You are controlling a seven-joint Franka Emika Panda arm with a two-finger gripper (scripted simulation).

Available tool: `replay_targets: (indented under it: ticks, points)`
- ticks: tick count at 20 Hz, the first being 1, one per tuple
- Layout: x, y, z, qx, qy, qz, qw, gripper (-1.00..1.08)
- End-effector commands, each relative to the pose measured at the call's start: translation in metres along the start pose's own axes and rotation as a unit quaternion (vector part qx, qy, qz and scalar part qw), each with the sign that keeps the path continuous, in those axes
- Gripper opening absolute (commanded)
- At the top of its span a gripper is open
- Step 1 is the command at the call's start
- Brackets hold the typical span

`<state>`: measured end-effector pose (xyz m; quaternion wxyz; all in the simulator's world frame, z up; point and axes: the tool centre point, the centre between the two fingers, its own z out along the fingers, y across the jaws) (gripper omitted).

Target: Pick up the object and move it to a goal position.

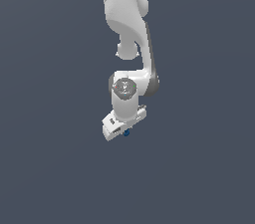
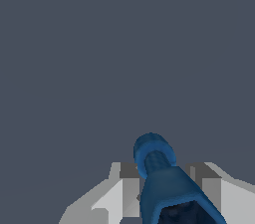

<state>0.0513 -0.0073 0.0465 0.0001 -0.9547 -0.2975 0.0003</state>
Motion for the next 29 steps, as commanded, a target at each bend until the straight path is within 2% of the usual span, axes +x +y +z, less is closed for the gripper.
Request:
replay_targets:
  ticks: [1, 18, 29]
  points:
    - [-0.005, -0.007, -0.002, 0.000, 0.000, 0.000, 1.0000, -1.00]
    - [-0.057, -0.079, -0.025, 0.000, 0.000, 0.000, 1.0000, -1.00]
    - [-0.069, -0.097, -0.032, 0.000, 0.000, 0.000, 1.0000, -1.00]
